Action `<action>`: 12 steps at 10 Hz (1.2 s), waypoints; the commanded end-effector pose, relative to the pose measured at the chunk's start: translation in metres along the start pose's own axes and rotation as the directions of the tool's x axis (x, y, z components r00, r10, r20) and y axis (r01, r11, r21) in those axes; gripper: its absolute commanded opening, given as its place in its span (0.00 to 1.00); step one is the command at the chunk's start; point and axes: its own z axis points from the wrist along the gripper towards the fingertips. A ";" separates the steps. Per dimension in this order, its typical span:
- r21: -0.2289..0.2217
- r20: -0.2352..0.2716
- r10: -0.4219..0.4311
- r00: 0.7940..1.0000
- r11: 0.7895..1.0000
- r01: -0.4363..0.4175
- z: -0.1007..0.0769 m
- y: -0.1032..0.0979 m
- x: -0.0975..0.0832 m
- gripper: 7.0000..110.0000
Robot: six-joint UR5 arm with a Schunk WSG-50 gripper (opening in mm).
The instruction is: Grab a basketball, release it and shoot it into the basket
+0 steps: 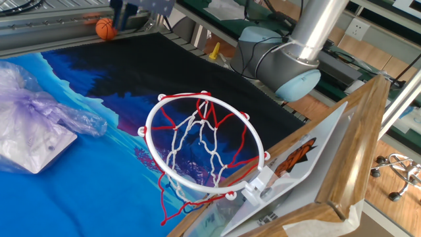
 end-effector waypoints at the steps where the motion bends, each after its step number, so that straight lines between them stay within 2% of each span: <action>1: -0.134 -0.042 0.024 0.999 0.991 -0.029 0.010 0.027 0.011 0.00; 2: -0.076 -0.093 0.112 0.989 0.990 -0.119 0.010 0.014 0.023 0.00; 3: -0.056 -0.077 0.165 0.983 0.984 -0.169 0.011 0.010 0.018 0.00; 4: -0.132 0.050 0.149 0.988 0.981 -0.141 0.010 0.024 -0.015 0.00; 5: -0.071 0.037 0.154 0.987 0.986 -0.151 0.011 0.009 -0.010 0.00; 6: -0.077 0.043 0.137 0.990 0.988 -0.133 0.011 0.010 -0.011 0.00; 8: -0.067 0.035 0.130 0.991 0.990 -0.128 0.011 0.008 -0.009 0.00; 9: -0.054 0.043 0.099 0.994 0.994 -0.097 0.012 0.005 -0.010 0.00; 10: -0.064 0.059 0.032 0.998 0.998 -0.029 0.029 -0.010 -0.018 0.00; 11: -0.077 0.073 -0.063 0.995 0.995 0.068 0.062 -0.034 -0.018 0.15; 12: -0.033 0.035 -0.090 0.995 0.995 0.091 0.097 -0.060 0.009 0.15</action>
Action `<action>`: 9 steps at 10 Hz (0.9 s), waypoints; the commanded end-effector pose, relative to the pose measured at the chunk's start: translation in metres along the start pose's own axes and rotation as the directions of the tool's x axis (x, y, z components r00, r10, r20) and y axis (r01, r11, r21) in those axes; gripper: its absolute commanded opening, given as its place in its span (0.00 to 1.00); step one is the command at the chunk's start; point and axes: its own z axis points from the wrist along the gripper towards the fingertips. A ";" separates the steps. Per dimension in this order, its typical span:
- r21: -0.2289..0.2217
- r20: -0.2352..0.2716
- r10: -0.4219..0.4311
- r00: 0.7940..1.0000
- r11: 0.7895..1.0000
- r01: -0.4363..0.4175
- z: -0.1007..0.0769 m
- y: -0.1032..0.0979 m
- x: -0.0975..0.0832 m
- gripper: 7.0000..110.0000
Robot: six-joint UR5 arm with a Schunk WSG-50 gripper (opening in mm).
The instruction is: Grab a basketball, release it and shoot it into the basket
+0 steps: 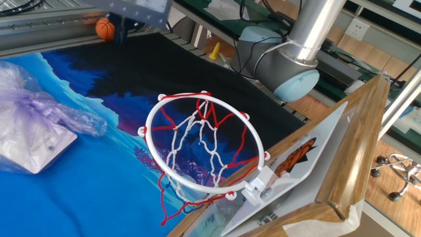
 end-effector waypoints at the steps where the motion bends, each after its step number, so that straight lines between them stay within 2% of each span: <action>1: 0.027 -0.007 -0.110 0.994 0.993 0.111 0.068 -0.050 0.039 0.15; 2: 0.011 -0.015 -0.125 0.992 0.992 0.125 0.083 -0.046 0.062 0.36; 3: -0.050 -0.012 -0.144 0.989 0.988 0.143 0.089 -0.029 0.079 0.36; 4: -0.060 -0.039 -0.155 0.987 0.987 0.152 0.088 -0.025 0.097 0.36; 5: -0.064 -0.050 -0.194 0.980 0.979 0.191 0.084 -0.029 0.104 0.36; 6: -0.057 -0.057 -0.172 0.983 0.984 0.169 0.081 -0.032 0.104 0.36; 7: -0.082 -0.039 -0.141 0.989 0.987 0.138 0.081 -0.024 0.100 0.36; 8: -0.129 -0.013 -0.120 0.993 0.985 0.117 0.080 -0.012 0.094 0.36; 9: -0.128 -0.019 -0.067 0.998 0.990 0.064 0.080 -0.012 0.094 0.36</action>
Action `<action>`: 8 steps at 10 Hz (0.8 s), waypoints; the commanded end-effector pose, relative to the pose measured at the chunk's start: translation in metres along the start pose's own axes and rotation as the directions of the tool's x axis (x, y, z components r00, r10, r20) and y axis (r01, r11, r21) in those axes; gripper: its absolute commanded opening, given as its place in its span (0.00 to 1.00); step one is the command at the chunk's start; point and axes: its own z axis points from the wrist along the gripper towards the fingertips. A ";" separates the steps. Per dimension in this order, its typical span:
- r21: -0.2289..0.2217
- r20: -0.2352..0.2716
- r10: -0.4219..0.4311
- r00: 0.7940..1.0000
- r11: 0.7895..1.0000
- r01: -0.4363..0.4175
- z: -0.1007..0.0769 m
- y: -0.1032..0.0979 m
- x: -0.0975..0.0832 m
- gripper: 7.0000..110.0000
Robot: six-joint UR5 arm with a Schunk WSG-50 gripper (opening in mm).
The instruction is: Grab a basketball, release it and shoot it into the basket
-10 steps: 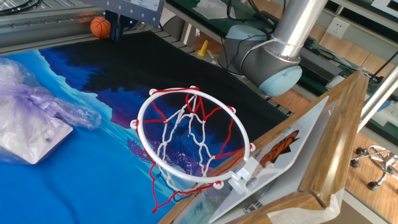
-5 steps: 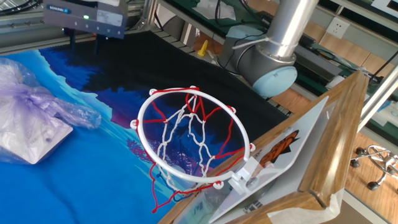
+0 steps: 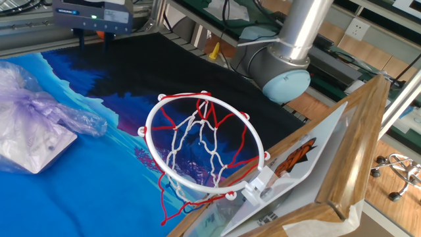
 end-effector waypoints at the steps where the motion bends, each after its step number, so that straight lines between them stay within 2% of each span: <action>1: -0.035 -0.012 0.146 0.989 0.989 -0.147 0.002 0.008 0.009 0.36; 2: 0.005 -0.038 0.206 0.978 0.979 -0.206 0.002 -0.001 0.017 0.36; 3: -0.061 0.034 0.159 0.987 0.986 -0.157 0.002 0.012 -0.003 0.36; 4: -0.057 0.019 0.177 0.984 0.983 -0.175 0.002 0.012 0.000 0.36; 5: -0.034 -0.019 0.148 0.989 0.988 -0.148 0.002 0.008 0.011 0.36; 6: -0.082 -0.035 0.064 0.997 0.994 -0.066 0.001 0.020 0.015 0.36; 7: -0.157 -0.069 -0.039 0.997 0.987 0.028 0.018 0.000 0.029 0.36; 8: -0.190 -0.130 -0.075 0.989 0.981 0.049 0.034 -0.011 0.055 0.36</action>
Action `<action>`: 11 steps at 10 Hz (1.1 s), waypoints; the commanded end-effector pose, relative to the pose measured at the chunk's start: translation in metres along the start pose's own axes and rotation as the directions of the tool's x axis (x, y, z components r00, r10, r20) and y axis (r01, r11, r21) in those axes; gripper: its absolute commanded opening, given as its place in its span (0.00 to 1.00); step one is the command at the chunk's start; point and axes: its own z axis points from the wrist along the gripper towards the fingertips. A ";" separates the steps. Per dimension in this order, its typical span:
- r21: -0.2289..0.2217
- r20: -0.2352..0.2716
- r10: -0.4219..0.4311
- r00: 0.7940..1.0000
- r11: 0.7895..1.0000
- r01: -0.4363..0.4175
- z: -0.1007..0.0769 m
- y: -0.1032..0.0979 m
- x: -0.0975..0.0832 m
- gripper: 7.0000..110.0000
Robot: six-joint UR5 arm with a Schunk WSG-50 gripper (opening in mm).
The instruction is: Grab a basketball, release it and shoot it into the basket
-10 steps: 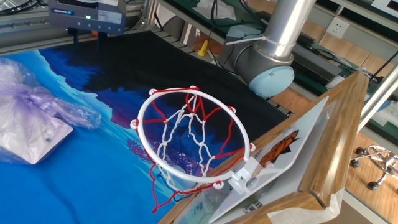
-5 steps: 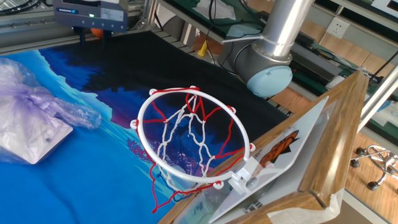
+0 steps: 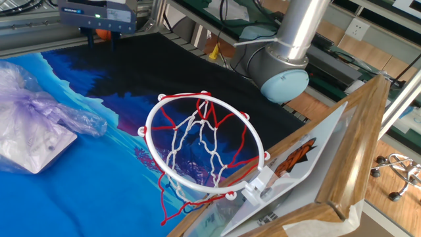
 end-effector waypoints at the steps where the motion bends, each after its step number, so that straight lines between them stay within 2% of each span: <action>1: -0.080 -0.153 -0.098 0.983 0.993 0.087 0.039 -0.026 0.059 0.36; 2: -0.087 -0.182 -0.101 0.978 0.992 0.086 0.053 -0.024 0.076 0.57; 3: -0.122 -0.209 -0.110 0.972 0.989 0.085 0.056 -0.015 0.092 0.57; 5: -0.127 -0.258 -0.112 0.960 0.989 0.081 0.044 -0.004 0.114 0.57; 6: -0.147 -0.295 -0.127 0.947 0.985 0.087 0.038 0.004 0.128 0.57; 7: -0.163 -0.303 -0.153 0.941 0.981 0.107 0.036 0.010 0.136 0.57; 8: -0.142 -0.306 -0.165 0.937 0.982 0.127 0.038 0.003 0.139 0.79; 10: -0.075 -0.321 -0.167 0.932 0.986 0.151 0.048 -0.017 0.140 0.79; 11: -0.055 -0.299 -0.189 0.935 0.982 0.181 0.058 -0.024 0.130 0.79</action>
